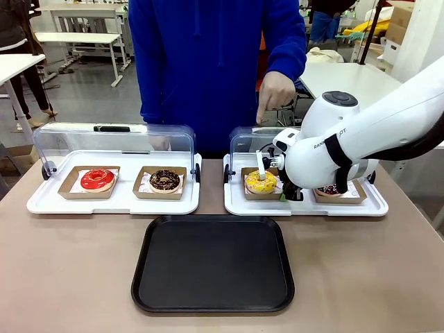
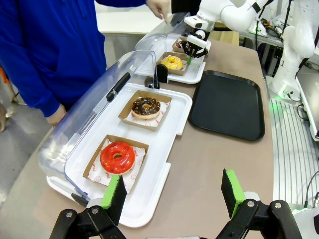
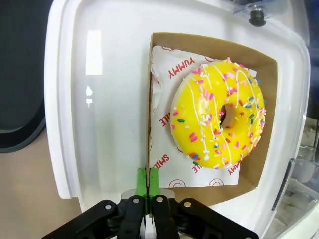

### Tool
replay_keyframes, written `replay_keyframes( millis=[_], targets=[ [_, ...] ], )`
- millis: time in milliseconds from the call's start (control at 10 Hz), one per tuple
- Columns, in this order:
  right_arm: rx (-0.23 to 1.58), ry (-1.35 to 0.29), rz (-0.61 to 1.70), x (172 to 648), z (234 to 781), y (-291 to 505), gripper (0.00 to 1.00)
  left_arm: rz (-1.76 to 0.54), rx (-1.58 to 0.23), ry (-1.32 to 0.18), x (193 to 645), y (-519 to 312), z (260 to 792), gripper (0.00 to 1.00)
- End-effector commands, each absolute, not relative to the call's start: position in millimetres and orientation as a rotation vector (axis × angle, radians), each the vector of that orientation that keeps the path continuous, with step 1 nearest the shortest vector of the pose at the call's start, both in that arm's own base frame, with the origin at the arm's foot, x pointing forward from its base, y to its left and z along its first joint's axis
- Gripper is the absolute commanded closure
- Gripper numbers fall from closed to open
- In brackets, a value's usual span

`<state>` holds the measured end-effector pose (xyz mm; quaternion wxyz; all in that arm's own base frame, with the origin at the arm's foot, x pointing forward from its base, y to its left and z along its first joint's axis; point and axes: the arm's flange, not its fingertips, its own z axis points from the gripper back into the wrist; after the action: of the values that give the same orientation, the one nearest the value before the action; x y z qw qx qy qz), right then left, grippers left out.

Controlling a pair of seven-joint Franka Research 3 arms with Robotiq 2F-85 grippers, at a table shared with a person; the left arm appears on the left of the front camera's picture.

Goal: Move the third donut from the left to the tray.
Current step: Pick up the Paper togo box containing the Donut indicated by the person and place it on the Handle tray.

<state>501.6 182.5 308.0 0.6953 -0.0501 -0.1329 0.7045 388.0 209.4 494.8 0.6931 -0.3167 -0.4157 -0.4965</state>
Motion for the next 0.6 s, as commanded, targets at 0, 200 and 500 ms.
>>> replay_keyframes(
  millis=[0, 200, 500],
  targets=[
    [-0.108, -0.291, 1.571, 501.5, 307.6, 182.3, 0.98, -1.126, -0.713, -0.932, 386.3, 208.5, 496.4, 0.00],
    [-0.164, -0.362, 1.514, 485.7, 338.9, 181.1, 0.98, -1.126, -0.713, -0.932, 386.3, 208.5, 496.4, 0.00],
    [-0.161, -0.365, 1.470, 457.8, 369.7, 179.2, 0.98, -1.126, -0.713, -0.932, 386.3, 208.5, 496.4, 0.00]
  ],
)
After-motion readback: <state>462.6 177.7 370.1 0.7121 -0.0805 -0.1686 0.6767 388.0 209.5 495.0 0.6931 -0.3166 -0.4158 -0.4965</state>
